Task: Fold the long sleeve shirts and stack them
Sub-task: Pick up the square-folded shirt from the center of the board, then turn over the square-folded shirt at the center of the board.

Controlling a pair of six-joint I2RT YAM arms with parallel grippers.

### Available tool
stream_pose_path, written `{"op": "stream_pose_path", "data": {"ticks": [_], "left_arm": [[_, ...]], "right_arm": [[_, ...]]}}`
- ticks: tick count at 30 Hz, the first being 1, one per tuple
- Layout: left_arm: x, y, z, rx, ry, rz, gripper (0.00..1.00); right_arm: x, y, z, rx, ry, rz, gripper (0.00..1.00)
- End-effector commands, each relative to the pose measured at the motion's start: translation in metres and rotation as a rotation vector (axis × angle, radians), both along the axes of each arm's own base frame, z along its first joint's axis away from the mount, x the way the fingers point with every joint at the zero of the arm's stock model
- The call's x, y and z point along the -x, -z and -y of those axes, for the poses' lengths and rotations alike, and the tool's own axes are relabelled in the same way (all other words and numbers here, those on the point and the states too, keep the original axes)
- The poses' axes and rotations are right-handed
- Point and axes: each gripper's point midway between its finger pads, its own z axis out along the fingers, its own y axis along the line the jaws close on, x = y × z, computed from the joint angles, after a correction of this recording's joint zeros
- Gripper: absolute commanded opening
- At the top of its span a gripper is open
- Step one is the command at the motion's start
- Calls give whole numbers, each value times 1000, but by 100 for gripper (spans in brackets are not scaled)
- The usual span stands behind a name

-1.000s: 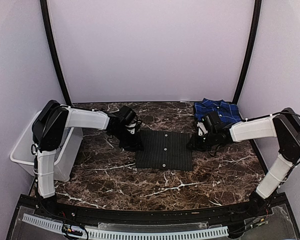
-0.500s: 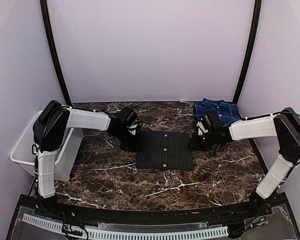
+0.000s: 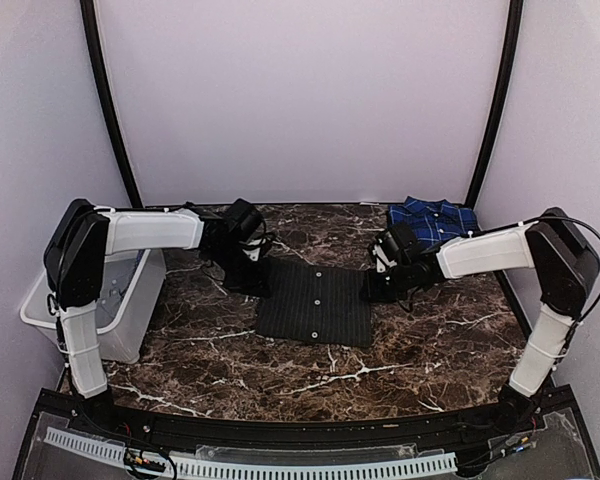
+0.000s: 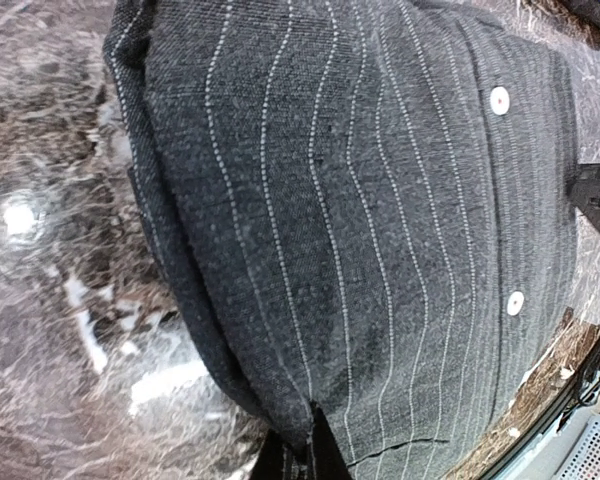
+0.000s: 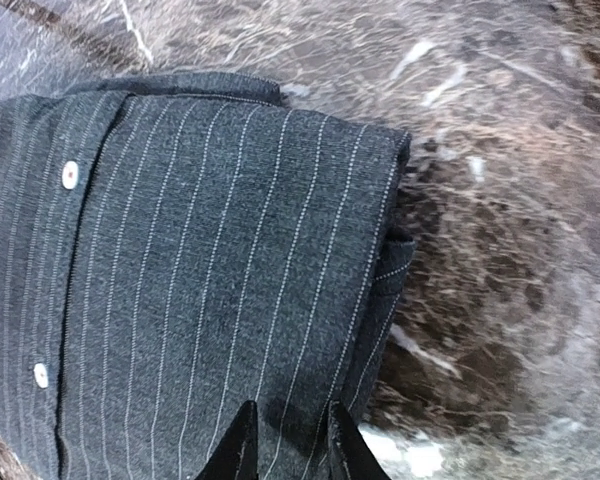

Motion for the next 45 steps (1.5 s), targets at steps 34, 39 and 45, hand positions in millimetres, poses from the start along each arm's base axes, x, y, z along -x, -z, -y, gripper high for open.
{"op": "stream_pose_path", "data": {"ticks": [34,39,45], "left_arm": [[-23,-154,-19,119,15,274,0],[-26,-177,-7,184,49,303,0],[-38,-195,7,235,69,337,0]], "right_arm": [[2,29,-84,14,-123,-32,17],[-6,35,-113,-66,-133,-37,20],[-15,45,-157,-202,-154,-70,24]]}}
